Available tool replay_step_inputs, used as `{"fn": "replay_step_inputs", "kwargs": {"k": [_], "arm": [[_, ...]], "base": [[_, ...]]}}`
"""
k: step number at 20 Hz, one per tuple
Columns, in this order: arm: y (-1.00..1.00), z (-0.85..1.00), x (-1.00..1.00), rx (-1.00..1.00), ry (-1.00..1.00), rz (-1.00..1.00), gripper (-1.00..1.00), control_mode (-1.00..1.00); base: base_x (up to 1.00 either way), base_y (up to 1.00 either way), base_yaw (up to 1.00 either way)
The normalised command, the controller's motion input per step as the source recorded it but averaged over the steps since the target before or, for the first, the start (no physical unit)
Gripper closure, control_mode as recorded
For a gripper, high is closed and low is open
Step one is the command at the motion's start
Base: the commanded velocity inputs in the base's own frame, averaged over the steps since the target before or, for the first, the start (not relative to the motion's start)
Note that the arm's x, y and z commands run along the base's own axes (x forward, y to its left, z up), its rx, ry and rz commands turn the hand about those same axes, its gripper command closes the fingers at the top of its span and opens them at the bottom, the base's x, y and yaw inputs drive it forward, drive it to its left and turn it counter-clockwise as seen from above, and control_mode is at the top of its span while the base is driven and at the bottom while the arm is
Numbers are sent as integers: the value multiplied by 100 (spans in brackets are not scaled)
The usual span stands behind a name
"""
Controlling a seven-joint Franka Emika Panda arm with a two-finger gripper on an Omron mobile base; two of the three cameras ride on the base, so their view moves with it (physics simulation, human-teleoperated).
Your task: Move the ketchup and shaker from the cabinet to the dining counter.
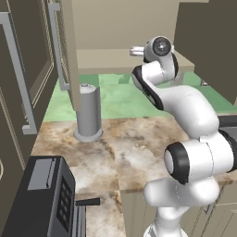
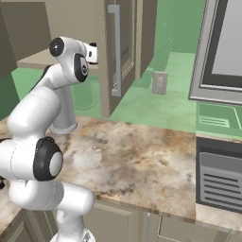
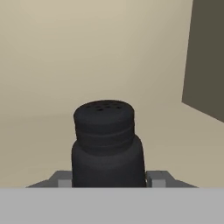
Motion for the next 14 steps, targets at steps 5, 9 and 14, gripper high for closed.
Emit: {"fn": "replay_step_inputs", "kwargs": {"k": [5,9,14], "arm": [[0,-4,-80,0,-7,1,100,-100],[1,0,-100,0,-4,4,100,-100],[10,1,-100,-4,0,6,100,-100]], "base": [[0,0,0],[0,0,0],[0,0,0]]}}
